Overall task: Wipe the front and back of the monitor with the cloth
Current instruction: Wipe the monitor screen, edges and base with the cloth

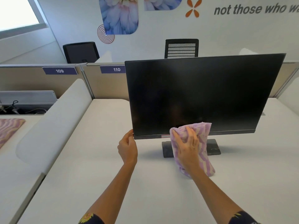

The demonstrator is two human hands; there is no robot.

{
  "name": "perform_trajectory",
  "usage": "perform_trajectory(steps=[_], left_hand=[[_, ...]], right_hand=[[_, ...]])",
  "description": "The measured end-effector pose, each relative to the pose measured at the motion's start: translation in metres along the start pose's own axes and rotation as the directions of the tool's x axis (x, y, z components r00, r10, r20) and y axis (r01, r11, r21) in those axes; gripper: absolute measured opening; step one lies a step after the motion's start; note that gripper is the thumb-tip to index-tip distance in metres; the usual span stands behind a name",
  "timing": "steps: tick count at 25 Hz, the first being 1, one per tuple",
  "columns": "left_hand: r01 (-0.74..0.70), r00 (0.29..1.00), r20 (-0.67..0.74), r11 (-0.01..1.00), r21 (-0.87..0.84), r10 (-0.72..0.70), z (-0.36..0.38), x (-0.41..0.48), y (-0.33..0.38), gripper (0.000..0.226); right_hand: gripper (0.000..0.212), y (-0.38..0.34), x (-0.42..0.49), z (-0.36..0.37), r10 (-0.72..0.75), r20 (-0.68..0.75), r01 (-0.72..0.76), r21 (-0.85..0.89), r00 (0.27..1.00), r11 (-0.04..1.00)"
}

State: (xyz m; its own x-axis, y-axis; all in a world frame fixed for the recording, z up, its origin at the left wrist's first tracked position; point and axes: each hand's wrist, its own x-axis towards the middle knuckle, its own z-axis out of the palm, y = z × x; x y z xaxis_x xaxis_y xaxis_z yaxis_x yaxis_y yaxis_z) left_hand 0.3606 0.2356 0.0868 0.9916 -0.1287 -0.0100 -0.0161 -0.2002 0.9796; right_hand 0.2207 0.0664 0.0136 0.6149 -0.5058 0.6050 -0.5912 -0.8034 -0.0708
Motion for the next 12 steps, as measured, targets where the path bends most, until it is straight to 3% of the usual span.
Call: perform_trajectory(steps=[4, 6, 12], left_hand=[[-0.026, 0.999, -0.026, 0.999, -0.033, 0.025, 0.007, 0.001, 0.011, 0.033], [-0.044, 0.998, -0.036, 0.998, -0.037, 0.042, 0.010, 0.002, 0.018, 0.034], [-0.085, 0.996, 0.026, 0.996, 0.032, 0.084, 0.022, -0.010, 0.019, 0.043]], right_hand=[[0.076, 0.026, 0.029, -0.016, 0.245, -0.014, -0.245, -0.035, 0.970, 0.969], [0.078, 0.029, 0.052, -0.026, 0.308, -0.057, -0.306, 0.034, 0.950, 0.951], [0.070, -0.012, 0.097, -0.038, 0.135, -0.117, -0.128, 0.063, 0.984, 0.990]])
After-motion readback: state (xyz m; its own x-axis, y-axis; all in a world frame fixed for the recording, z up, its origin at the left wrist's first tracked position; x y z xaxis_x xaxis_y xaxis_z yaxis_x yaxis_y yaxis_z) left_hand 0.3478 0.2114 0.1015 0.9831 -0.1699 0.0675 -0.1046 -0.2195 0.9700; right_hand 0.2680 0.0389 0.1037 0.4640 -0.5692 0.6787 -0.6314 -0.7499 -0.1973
